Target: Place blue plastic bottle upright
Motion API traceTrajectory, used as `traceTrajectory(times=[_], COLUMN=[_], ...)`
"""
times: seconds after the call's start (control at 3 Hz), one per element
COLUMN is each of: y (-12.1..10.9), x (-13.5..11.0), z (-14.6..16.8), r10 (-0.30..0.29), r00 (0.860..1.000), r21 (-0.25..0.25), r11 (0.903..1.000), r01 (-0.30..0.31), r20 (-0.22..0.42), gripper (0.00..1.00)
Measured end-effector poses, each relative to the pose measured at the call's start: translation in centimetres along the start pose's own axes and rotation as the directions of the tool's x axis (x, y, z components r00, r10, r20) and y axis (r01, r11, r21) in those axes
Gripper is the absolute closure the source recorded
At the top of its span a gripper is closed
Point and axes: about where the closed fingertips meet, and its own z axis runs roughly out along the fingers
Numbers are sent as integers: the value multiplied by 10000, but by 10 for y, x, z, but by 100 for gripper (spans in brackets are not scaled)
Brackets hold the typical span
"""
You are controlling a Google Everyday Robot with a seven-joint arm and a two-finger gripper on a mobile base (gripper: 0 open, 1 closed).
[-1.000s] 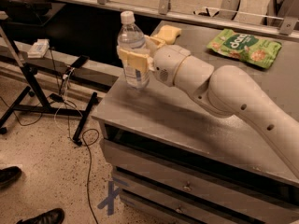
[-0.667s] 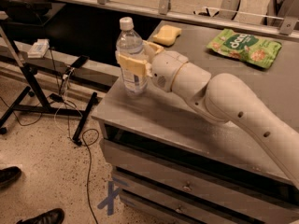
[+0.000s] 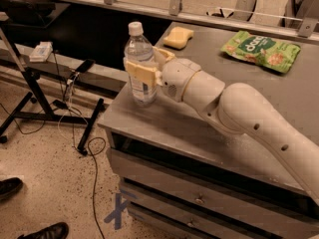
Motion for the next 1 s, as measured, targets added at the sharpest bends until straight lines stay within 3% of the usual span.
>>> traceTrajectory(times=[1.0], y=[1], x=[5], z=[-8], r10=[108], r00=[9999], r21=[17], r11=[9999], r01=[-108], r20=[-2], gripper=[13])
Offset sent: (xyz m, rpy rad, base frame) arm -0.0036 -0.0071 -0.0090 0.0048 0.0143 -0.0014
